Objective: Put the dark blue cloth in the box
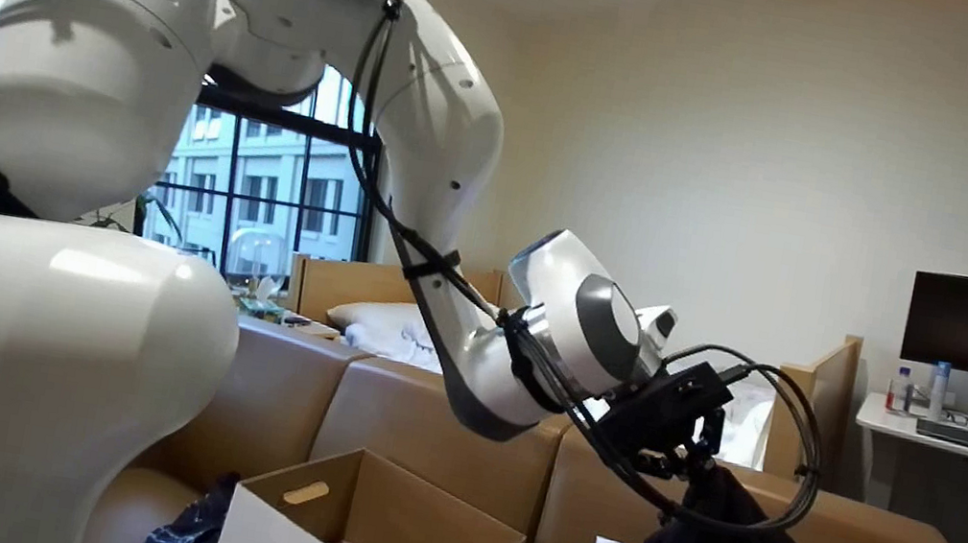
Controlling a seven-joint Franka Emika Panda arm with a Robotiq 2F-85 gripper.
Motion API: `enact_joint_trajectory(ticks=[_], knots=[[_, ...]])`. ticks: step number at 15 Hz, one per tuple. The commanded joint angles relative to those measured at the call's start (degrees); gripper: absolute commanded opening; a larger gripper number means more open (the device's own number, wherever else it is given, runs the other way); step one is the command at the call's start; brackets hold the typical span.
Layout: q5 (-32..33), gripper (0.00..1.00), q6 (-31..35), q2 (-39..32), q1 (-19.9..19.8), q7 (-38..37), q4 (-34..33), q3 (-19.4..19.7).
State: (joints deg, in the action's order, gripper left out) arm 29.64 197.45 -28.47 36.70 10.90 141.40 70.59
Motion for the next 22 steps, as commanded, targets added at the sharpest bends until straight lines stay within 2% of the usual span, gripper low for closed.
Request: enact_joint_trajectory(ticks=[1,2,3,4,5,7,9,12,14,15,16,17,18,19,21,22], knots=[[0.66,0.05,-1.70,13.01,11.06,1.12,6.27,13.66],[2.30,0.05,-4.37,15.94,13.21,2.43,6.11,17.78],[3.47,0.05,-9.60,17.09,12.73,2.42,4.03,17.82],[1.27,0.08,-4.38,10.19,11.00,-0.12,5.31,14.40],[2.14,0.08,-7.27,12.50,12.00,0.01,5.10,16.17],[2.77,0.08,-9.23,15.48,12.15,0.39,5.00,17.01],[4.68,0.05,-8.05,21.33,16.08,2.42,3.82,20.14],[8.84,0.05,-6.52,27.38,23.20,4.14,1.56,27.55],[11.63,0.05,-7.66,32.95,26.11,3.28,-0.93,29.73],[12.37,0.05,-7.82,35.09,26.62,2.15,-2.03,29.54],[13.45,0.05,-7.17,36.58,26.06,1.82,-2.92,28.35],[9.73,0.05,-6.40,37.80,16.20,5.73,-2.89,16.99],[15.07,0.05,-6.65,39.84,21.61,2.10,-4.32,22.11],[15.64,0.05,-6.78,41.18,18.22,1.89,-4.76,17.67],[16.95,0.05,-5.54,40.53,13.71,0.48,-5.63,11.67],[11.95,0.05,-4.95,39.48,8.54,4.05,-5.27,5.37]])
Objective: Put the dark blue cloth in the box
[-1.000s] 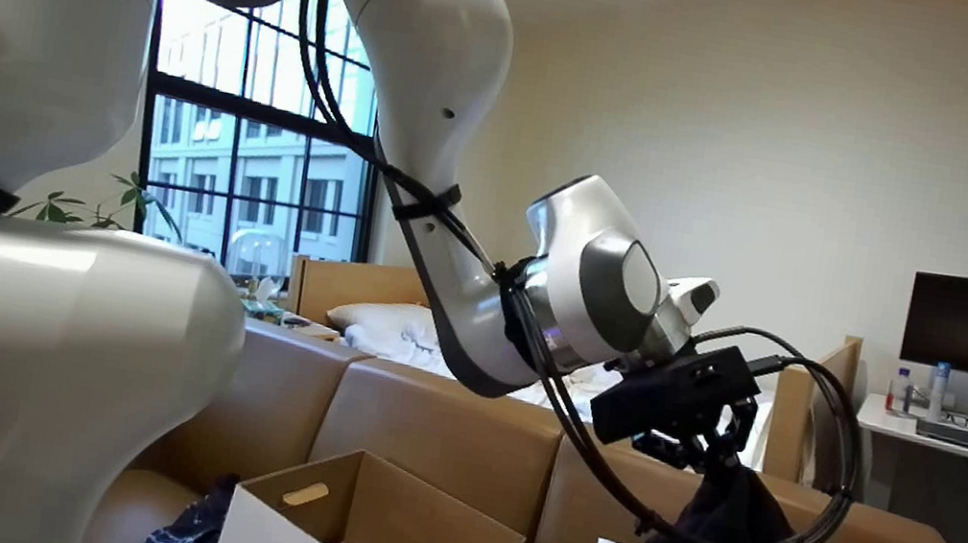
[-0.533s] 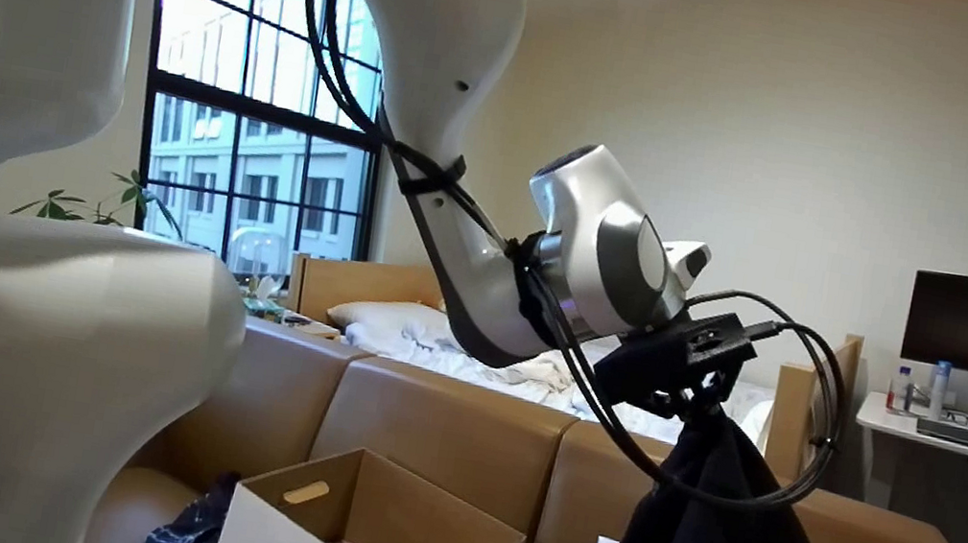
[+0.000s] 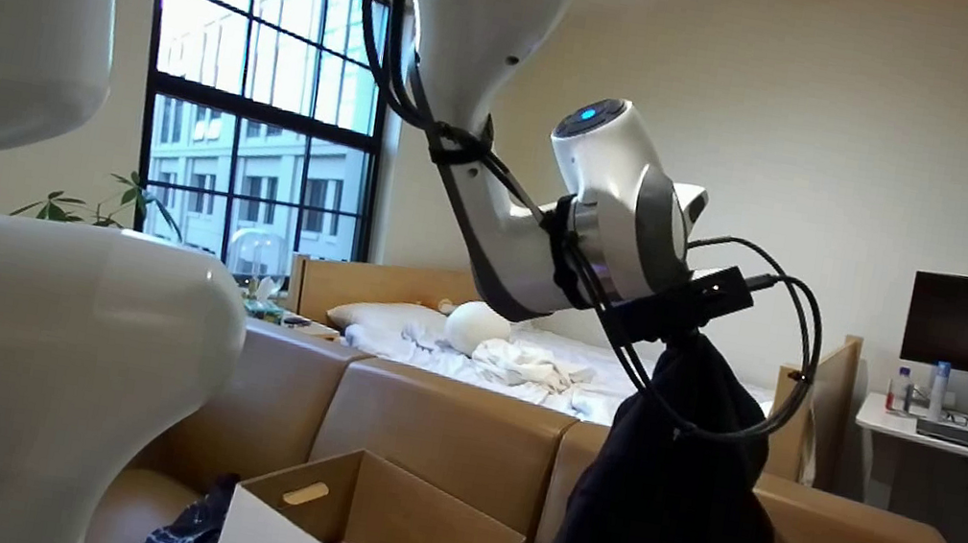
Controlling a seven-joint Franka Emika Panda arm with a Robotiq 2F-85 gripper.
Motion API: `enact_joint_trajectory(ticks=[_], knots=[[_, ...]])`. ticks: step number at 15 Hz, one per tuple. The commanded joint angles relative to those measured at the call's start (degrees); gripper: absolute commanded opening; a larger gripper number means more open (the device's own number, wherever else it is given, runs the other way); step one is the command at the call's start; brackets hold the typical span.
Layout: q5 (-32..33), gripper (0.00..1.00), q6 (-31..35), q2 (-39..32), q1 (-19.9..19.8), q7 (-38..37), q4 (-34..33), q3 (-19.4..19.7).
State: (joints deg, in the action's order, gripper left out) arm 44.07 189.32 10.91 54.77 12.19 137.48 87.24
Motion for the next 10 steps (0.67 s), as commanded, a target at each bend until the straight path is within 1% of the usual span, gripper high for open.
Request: enact_joint_trajectory(ticks=[1,6,8,9,10], knots=[[-3.23,0.05,3.91,-0.40,-12.86,2.08,-1.79,-15.04],[-7.34,0.05,6.53,1.01,-33.85,2.57,-2.84,-37.85],[-8.77,0.05,6.05,3.32,-41.07,2.69,-2.34,-46.49],[-8.92,0.05,6.28,4.25,-44.39,3.23,-1.92,-50.31],[-7.79,0.05,6.67,4.76,-49.37,1.85,-1.67,-55.50]])
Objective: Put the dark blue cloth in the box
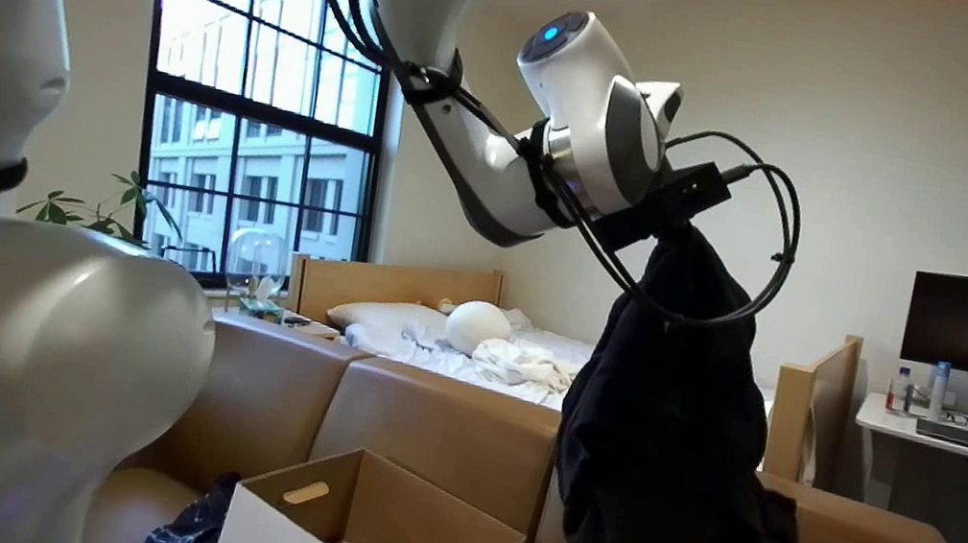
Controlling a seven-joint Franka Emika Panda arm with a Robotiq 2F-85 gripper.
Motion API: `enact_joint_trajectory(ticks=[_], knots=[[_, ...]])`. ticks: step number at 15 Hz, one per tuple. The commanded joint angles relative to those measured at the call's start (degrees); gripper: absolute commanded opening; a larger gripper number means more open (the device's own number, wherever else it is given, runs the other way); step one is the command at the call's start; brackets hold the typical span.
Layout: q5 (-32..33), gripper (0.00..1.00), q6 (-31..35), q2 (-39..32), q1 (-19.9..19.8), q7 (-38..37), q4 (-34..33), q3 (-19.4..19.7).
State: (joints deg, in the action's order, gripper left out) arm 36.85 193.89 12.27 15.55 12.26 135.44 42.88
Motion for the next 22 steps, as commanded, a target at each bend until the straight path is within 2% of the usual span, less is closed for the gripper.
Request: enact_joint_trajectory(ticks=[1,6,8,10,11,14,18,20,21,22], knots=[[-0.64,0.05,2.24,4.50,-14.08,2.35,0.96,-15.50],[-1.75,0.05,2.56,12.97,-34.18,1.72,6.11,-38.53],[-1.98,0.05,2.12,17.36,-39.61,0.50,9.12,-46.90],[-2.17,0.05,1.08,22.22,-43.39,-0.64,12.09,-54.94],[-2.81,0.05,-0.17,24.32,-43.95,-1.97,12.92,-58.62],[-5.73,0.05,-5.44,30.07,-42.65,-8.41,14.46,-68.13],[-9.64,0.05,-11.61,31.31,-42.78,-15.47,11.42,-73.29],[-12.49,0.05,-16.08,28.28,-40.92,-16.98,8.96,-70.20],[-16.02,0.05,-18.83,27.73,-40.08,-15.91,7.96,-69.61],[-16.90,0.05,-21.33,27.39,-39.39,-16.17,7.33,-68.78]])
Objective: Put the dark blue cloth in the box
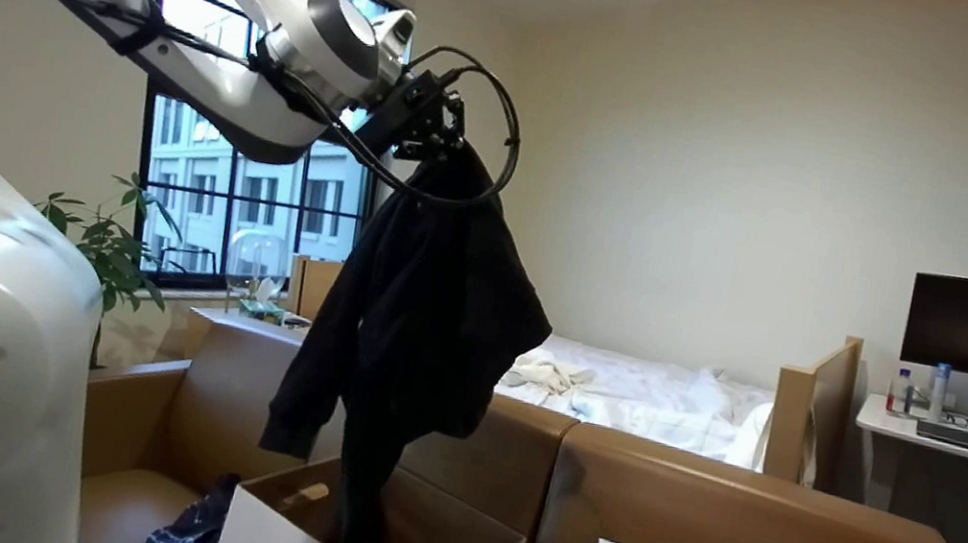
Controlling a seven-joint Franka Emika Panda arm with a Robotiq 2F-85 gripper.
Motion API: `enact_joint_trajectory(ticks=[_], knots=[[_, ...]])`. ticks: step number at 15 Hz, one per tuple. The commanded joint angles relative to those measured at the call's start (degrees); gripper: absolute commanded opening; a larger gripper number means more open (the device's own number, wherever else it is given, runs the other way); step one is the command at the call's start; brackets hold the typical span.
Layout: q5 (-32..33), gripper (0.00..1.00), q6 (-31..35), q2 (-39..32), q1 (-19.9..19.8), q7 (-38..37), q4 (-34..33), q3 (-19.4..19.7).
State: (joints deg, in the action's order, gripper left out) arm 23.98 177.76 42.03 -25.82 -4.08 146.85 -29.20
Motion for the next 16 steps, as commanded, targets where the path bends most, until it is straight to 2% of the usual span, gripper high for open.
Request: enact_joint_trajectory(ticks=[1,6,13,15,16], knots=[[-3.87,0.05,-7.01,-1.79,1.10,-0.35,-4.11,2.63],[0.41,0.05,-13.28,-2.09,1.34,-1.40,-3.16,0.78],[4.66,0.05,-14.56,-2.98,5.12,-1.13,-0.45,-0.32],[6.11,0.04,-17.53,-6.52,3.34,-1.78,-1.49,-1.80],[5.76,0.05,-17.37,-11.00,5.14,-0.07,-2.01,0.12]])
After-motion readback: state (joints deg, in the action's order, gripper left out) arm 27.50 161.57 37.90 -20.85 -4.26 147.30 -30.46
